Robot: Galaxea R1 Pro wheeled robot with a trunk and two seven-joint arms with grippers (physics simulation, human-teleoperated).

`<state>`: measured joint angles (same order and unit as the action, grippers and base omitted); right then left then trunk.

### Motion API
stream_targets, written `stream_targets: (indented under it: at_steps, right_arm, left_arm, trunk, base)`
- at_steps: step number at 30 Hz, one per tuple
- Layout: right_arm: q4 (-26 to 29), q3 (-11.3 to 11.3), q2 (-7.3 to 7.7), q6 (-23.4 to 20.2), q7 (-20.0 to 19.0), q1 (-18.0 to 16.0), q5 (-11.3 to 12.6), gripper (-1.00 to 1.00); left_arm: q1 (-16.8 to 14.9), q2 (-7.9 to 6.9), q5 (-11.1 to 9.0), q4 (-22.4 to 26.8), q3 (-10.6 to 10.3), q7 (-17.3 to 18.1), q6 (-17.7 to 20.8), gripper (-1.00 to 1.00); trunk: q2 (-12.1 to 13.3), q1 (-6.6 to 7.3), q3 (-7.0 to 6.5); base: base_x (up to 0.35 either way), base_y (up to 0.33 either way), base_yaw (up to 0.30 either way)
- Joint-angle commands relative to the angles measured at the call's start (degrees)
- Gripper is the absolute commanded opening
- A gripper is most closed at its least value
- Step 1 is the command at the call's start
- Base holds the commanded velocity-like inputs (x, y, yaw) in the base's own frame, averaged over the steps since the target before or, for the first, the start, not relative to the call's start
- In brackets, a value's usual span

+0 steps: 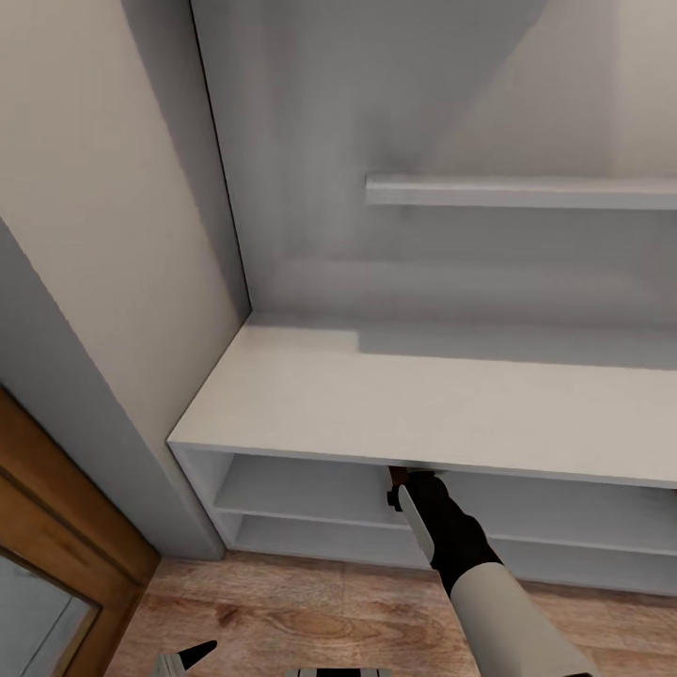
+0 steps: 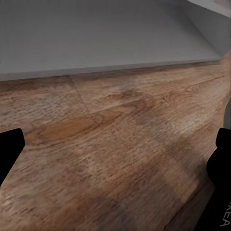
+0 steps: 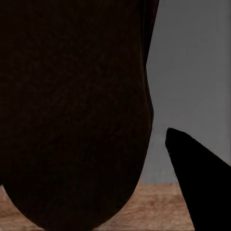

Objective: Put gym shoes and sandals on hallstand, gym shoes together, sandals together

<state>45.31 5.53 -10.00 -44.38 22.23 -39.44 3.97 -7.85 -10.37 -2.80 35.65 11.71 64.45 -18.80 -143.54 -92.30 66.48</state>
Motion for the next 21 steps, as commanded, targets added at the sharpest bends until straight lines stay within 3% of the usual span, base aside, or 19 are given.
stream_targets:
  at_steps: [1,11,21]
  right_arm:
    - [0.0,0.1,0.00,-0.2,0.4,0.0,0.4,1.00]
    - [0.0,0.1,0.00,-0.2,0.4,0.0,0.4,1.00]
    - [0.0,0.1,0.00,-0.2,0.4,0.0,0.4,1.00]
  left_arm:
    - [0.0,0.00,-0.1,-0.1,0.1,0.2,-0.3,1.00]
    - [0.0,0.00,-0.1,-0.1,0.1,0.2,-0.4,1.00]
    - [0.0,0.00,-0.1,-0.1,0.1,0.3,-0.4,1.00]
  trunk:
    - [0.0,0.01,0.05]
    - [0.0,0.01,0.05]
    - [0.0,0.01,0.05]
  base:
    - [0.000,0.000,0.000]
    - [-0.010,0.000,0.000]
    - [-0.288,0.000,0.000]
